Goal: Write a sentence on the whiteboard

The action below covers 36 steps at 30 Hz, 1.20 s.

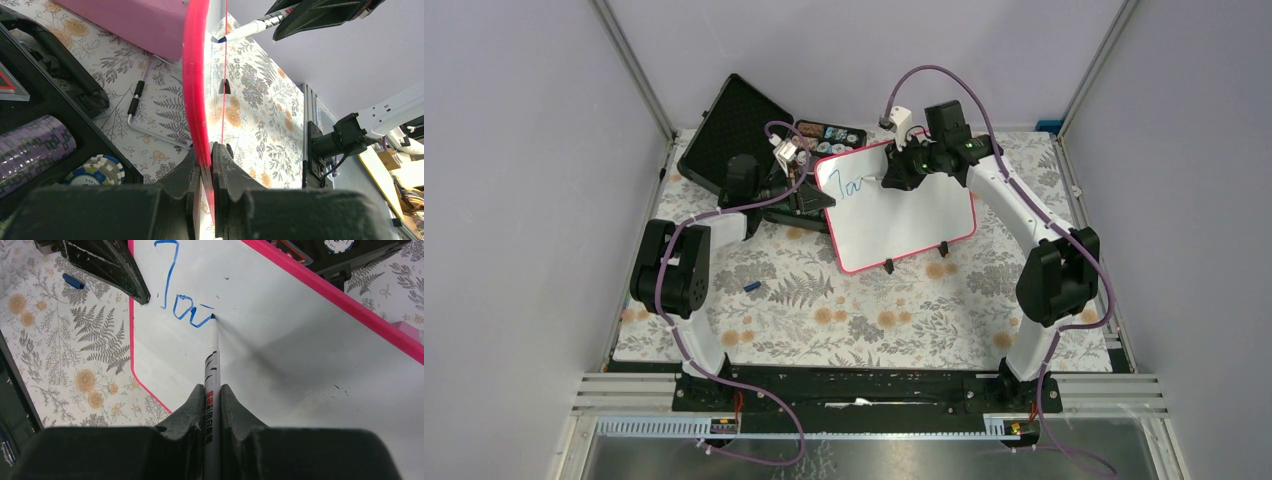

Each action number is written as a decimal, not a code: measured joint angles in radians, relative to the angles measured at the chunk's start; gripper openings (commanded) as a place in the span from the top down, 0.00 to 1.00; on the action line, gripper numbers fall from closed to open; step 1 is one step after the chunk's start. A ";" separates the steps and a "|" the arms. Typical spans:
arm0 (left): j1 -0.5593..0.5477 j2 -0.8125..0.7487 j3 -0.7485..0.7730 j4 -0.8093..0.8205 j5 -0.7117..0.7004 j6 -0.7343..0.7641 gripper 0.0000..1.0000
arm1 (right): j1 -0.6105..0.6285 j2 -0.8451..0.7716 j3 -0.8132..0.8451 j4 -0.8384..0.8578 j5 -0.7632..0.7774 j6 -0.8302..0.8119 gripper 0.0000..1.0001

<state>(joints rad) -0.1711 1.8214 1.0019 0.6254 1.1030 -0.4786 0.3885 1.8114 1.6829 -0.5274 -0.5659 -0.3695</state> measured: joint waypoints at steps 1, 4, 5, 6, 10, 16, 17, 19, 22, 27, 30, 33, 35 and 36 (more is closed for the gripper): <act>0.000 0.000 0.000 0.000 0.000 0.000 1.00 | 0.000 0.000 0.001 0.000 0.000 0.000 1.00; 0.000 0.000 0.000 0.000 0.000 0.000 1.00 | 0.000 0.000 0.001 0.000 0.000 0.000 1.00; 0.000 0.000 0.000 0.000 0.000 0.000 1.00 | 0.000 0.000 0.001 0.000 -0.001 -0.001 1.00; 0.000 0.000 0.000 0.000 0.000 0.000 1.00 | 0.000 0.001 0.001 0.000 -0.001 -0.001 1.00; 0.000 0.000 0.000 0.000 0.000 0.000 1.00 | 0.000 0.001 -0.005 0.002 -0.003 -0.001 1.00; 0.000 0.000 0.000 0.000 -0.001 0.000 1.00 | 0.000 0.001 -0.036 -0.002 -0.023 -0.002 1.00; 0.000 0.000 0.000 0.000 -0.001 0.000 1.00 | 0.000 0.001 -0.040 -0.003 -0.026 -0.002 1.00; 0.000 0.000 0.001 0.000 -0.001 0.000 1.00 | 0.000 0.000 -0.047 -0.003 -0.030 -0.002 1.00; 0.000 0.000 0.004 -0.005 -0.001 0.000 1.00 | 0.000 -0.003 -0.060 -0.003 -0.031 -0.003 1.00; 0.000 0.000 0.004 -0.006 0.000 0.000 1.00 | 0.004 -0.010 -0.093 -0.005 -0.038 -0.010 1.00; 0.000 0.000 0.004 -0.006 -0.001 0.000 1.00 | 0.008 -0.012 -0.111 -0.006 -0.045 -0.013 1.00; 0.000 0.000 0.004 -0.006 0.000 0.000 1.00 | 0.016 -0.012 -0.117 -0.009 -0.047 -0.015 1.00; 0.000 0.000 0.004 -0.006 0.000 0.000 1.00 | 0.024 -0.012 -0.118 -0.010 -0.045 -0.016 1.00; 0.000 0.000 0.004 -0.006 0.000 0.000 1.00 | 0.028 -0.012 -0.118 -0.010 -0.045 -0.017 1.00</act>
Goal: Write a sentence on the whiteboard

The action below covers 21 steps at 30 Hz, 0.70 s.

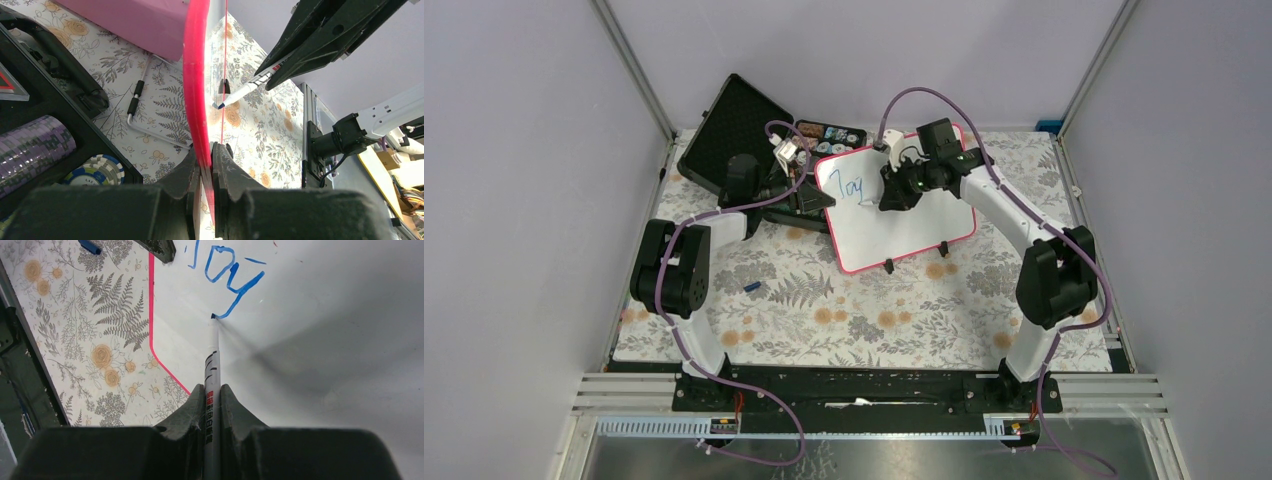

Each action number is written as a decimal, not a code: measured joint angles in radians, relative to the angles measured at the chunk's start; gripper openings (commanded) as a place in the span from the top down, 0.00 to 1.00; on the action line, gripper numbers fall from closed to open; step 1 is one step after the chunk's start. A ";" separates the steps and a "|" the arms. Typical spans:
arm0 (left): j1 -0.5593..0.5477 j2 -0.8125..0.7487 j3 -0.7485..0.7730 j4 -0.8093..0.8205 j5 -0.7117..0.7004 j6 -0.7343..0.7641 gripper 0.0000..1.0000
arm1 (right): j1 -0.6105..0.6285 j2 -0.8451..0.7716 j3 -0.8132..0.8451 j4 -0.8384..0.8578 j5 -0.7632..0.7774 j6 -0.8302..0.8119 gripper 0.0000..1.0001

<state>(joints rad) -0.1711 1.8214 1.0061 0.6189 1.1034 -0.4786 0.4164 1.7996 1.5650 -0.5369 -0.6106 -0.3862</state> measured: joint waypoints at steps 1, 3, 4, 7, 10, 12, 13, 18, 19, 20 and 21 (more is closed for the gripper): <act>0.000 0.000 0.000 0.000 0.000 0.000 1.00 | 0.003 0.000 0.000 0.000 0.001 0.000 1.00; 0.000 0.000 0.000 0.000 0.000 0.000 1.00 | 0.012 0.000 0.000 0.000 0.008 0.000 1.00; 0.000 0.000 0.000 0.000 0.000 0.000 1.00 | 0.017 0.000 0.000 0.000 0.012 0.000 1.00; 0.000 0.000 0.000 0.000 0.002 0.000 1.00 | 0.029 0.001 0.003 0.000 0.021 0.001 1.00; 0.000 0.000 0.000 0.000 0.003 0.000 1.00 | 0.035 0.003 0.018 0.000 0.026 0.001 1.00; 0.000 0.000 0.000 0.000 0.003 0.000 1.00 | 0.035 0.003 0.033 0.000 0.024 0.006 1.00; 0.000 0.000 0.001 0.000 0.003 0.000 1.00 | 0.035 0.003 0.042 0.002 0.023 0.010 1.00; 0.000 0.000 0.006 -0.012 0.003 0.004 0.99 | 0.035 0.002 0.070 0.004 0.006 0.028 1.00; 0.000 0.000 0.010 -0.021 0.004 0.008 0.98 | 0.035 0.000 0.070 0.003 0.004 0.029 1.00; 0.000 0.000 0.013 -0.029 0.004 0.012 0.98 | 0.035 -0.003 0.070 0.000 0.002 0.029 1.00; 0.000 0.000 0.017 -0.040 0.005 0.017 0.97 | 0.034 -0.007 0.070 -0.004 -0.001 0.029 1.00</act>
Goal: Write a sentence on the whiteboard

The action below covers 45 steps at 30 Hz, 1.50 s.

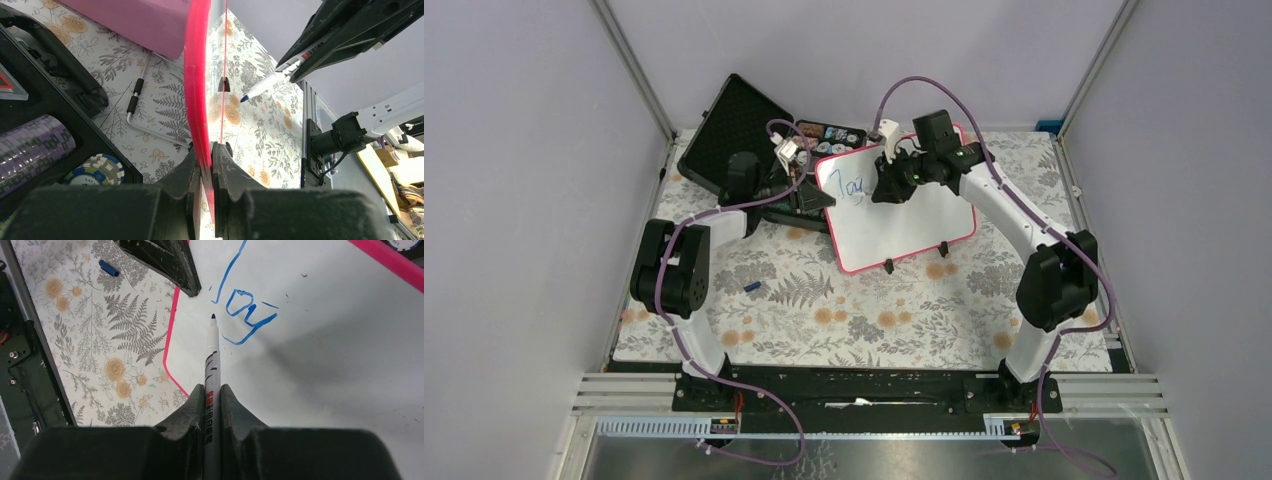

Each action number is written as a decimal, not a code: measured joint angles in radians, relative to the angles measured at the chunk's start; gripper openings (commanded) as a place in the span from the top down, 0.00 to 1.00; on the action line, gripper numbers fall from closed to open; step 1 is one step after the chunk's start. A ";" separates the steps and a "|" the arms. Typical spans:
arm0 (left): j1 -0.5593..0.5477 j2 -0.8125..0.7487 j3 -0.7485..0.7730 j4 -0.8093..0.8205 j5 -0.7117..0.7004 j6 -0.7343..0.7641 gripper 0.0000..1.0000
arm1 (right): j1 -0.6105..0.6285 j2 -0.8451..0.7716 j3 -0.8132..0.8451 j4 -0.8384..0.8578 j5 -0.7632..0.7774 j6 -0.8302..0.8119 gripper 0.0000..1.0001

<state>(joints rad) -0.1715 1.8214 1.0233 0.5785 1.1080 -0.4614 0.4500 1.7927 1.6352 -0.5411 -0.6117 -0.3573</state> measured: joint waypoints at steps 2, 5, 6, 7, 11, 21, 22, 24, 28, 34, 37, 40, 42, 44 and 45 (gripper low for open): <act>0.000 0.000 0.008 -0.019 0.002 0.012 0.97 | -0.006 -0.011 0.000 -0.003 -0.004 0.001 1.00; -0.002 0.000 0.024 -0.056 0.004 0.033 0.97 | -0.024 -0.037 -0.001 -0.008 -0.013 0.003 1.00; -0.002 0.000 0.028 -0.064 0.005 0.038 0.97 | -0.035 -0.047 -0.004 -0.008 -0.018 0.003 1.00; -0.002 0.000 0.032 -0.074 0.006 0.044 0.97 | -0.048 -0.059 -0.008 -0.006 -0.021 0.003 1.00; -0.004 0.000 0.051 -0.117 0.007 0.071 0.97 | -0.092 -0.103 -0.037 -0.007 -0.038 0.003 1.00; -0.007 0.000 0.084 -0.194 0.011 0.122 0.82 | -0.179 -0.127 -0.079 -0.007 -0.070 0.007 1.00; -0.007 0.000 0.084 -0.194 0.010 0.133 0.80 | -0.191 -0.127 -0.081 -0.007 -0.072 0.007 1.00; -0.008 0.000 0.084 -0.198 0.005 0.158 0.79 | -0.210 -0.127 -0.084 -0.006 -0.071 0.008 1.00; -0.013 0.000 0.083 -0.219 0.001 0.187 0.78 | -0.227 -0.126 -0.089 0.007 -0.072 0.018 1.00; -0.017 0.000 0.083 -0.223 -0.005 0.196 0.79 | -0.219 -0.103 -0.077 0.019 -0.087 0.029 1.00; -0.017 0.000 0.083 -0.223 -0.005 0.196 0.82 | -0.205 -0.079 -0.066 0.020 -0.086 0.029 1.00; -0.017 0.000 0.082 -0.223 -0.004 0.194 0.89 | -0.192 -0.061 -0.058 0.021 -0.080 0.029 1.00; -0.017 0.000 0.082 -0.223 0.006 0.177 0.91 | -0.188 -0.052 -0.050 0.021 -0.079 0.029 1.00; -0.017 0.000 0.082 -0.220 0.011 0.167 0.93 | -0.188 -0.048 -0.040 0.021 -0.078 0.029 1.00; -0.017 0.000 0.082 -0.219 0.011 0.163 0.94 | -0.188 -0.046 -0.034 0.021 -0.078 0.029 1.00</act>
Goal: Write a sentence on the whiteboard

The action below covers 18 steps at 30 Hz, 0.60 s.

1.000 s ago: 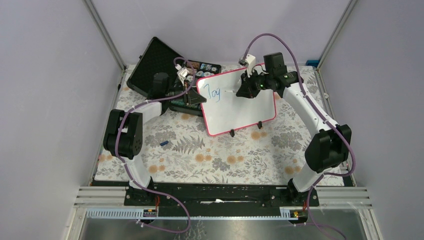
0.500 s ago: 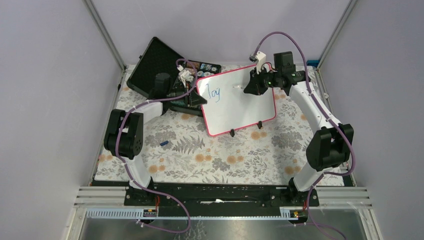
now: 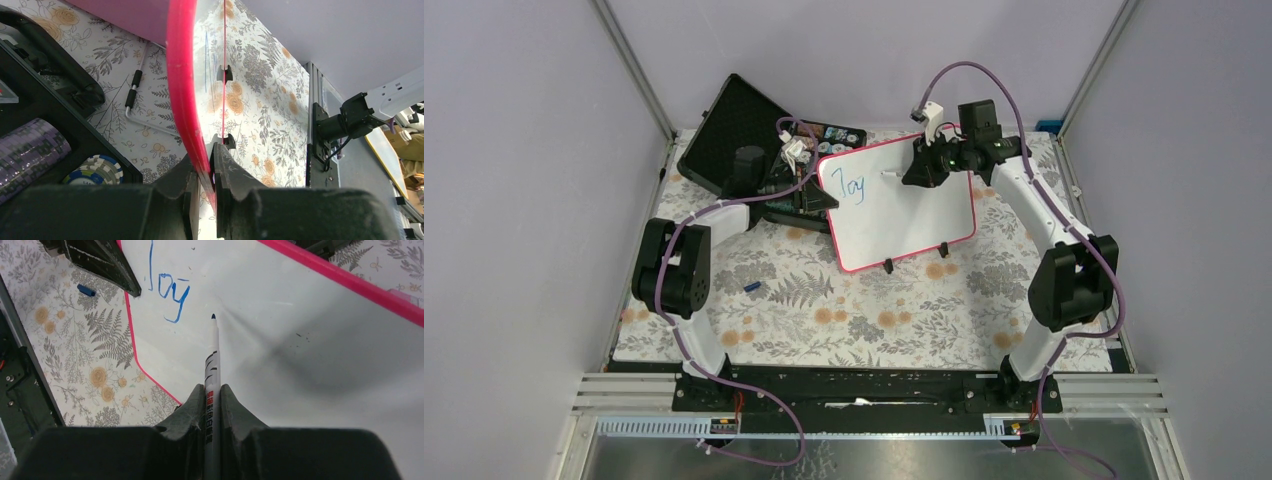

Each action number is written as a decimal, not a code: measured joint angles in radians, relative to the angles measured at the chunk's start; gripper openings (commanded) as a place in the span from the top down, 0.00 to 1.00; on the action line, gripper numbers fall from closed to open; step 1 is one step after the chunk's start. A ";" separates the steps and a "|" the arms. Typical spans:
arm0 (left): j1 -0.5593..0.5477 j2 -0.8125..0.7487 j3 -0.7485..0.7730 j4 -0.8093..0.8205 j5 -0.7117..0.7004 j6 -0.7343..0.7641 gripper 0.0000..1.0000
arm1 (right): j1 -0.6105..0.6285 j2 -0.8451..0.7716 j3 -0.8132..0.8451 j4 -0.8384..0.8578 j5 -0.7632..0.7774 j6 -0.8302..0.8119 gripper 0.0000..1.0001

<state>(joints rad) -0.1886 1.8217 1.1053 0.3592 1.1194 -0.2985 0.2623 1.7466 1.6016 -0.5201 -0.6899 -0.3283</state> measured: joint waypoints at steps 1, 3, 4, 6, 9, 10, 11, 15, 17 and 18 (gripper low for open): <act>0.000 0.000 0.000 0.000 0.001 -0.002 0.95 | 0.000 0.002 0.005 0.002 0.000 0.000 1.00; 0.000 0.000 0.000 0.001 0.002 -0.009 0.97 | 0.000 0.006 0.017 0.002 0.000 0.000 1.00; 0.000 0.000 0.000 0.001 0.002 -0.010 0.98 | 0.000 0.007 0.022 0.002 0.000 0.000 1.00; 0.000 0.000 0.000 0.001 0.002 -0.015 0.99 | 0.000 0.009 0.030 0.001 0.000 0.000 1.00; 0.000 0.001 0.000 0.001 0.002 -0.019 1.00 | 0.002 0.011 0.040 0.001 0.000 0.000 1.00; 0.000 0.001 0.000 0.001 0.002 -0.021 1.00 | 0.003 0.011 0.042 0.001 0.000 0.000 1.00; 0.000 0.001 0.000 0.001 0.002 -0.022 1.00 | 0.004 0.012 0.045 0.000 0.000 -0.001 1.00; 0.000 0.001 0.000 0.001 0.002 -0.024 1.00 | 0.012 0.021 0.050 -0.002 0.000 -0.003 1.00; 0.000 0.001 0.000 0.001 0.003 -0.024 1.00 | 0.017 0.026 0.050 -0.006 0.004 -0.005 1.00; 0.000 0.001 0.000 0.001 0.003 -0.024 1.00 | 0.018 0.026 0.050 -0.006 0.009 -0.005 1.00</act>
<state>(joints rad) -0.1886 1.8229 1.1053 0.3599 1.1221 -0.3229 0.2806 1.7729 1.6520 -0.5266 -0.6811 -0.3332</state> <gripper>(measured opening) 0.115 0.162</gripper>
